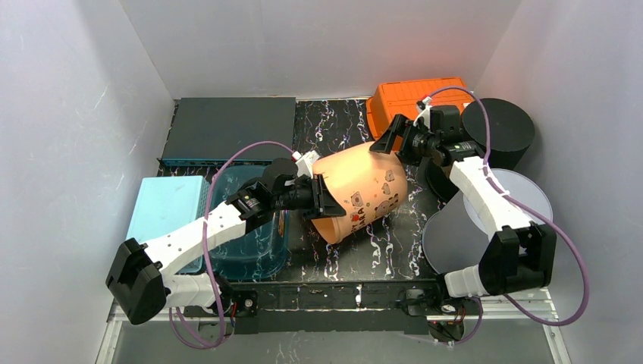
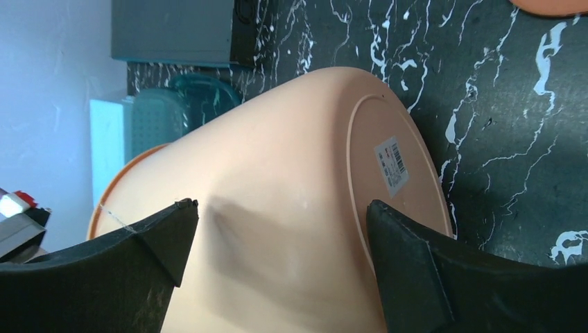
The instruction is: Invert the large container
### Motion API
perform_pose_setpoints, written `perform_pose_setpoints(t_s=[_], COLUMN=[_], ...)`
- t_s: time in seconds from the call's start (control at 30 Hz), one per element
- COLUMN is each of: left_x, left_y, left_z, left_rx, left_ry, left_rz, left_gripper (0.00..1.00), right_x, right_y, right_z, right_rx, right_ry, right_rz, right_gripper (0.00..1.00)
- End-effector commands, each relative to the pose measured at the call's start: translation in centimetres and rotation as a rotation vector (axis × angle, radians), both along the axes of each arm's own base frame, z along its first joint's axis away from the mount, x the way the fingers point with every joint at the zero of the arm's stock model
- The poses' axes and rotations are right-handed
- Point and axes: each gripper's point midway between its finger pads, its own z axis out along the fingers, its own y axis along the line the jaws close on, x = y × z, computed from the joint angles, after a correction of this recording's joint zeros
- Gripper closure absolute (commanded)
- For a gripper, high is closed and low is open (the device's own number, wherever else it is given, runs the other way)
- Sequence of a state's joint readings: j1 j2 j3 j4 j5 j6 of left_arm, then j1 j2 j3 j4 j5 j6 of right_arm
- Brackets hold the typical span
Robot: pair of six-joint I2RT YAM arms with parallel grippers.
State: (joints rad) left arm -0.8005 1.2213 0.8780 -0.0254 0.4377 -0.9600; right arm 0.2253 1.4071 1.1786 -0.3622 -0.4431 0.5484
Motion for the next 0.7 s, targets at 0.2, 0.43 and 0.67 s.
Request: perform_pose_setpoints(t_s=[0.2,0.43,0.67], left_x=[-0.7,-0.3,-0.3], left_y=[-2.0,-2.8,-2.8], left_z=[2.9,2.0,-1.1], left_rx=[-0.111,-0.137,-0.095], left_ry=[-0.079,-0.026,0.047], left_rz=[-0.119,-0.091,-0.055], left_gripper=[0.84,0.78,0.62], right_x=[-6.2,-7.7,-8.8], right_y=[3.5,2.7,2.4], right_z=[12.4,13.8,13.6], right_rx=[0.316,0.308,0.3], right_ry=[-0.163,-0.176,-0.17], right_rz=[0.158,0.129,0.134], right_gripper=[0.05,0.06,0.06])
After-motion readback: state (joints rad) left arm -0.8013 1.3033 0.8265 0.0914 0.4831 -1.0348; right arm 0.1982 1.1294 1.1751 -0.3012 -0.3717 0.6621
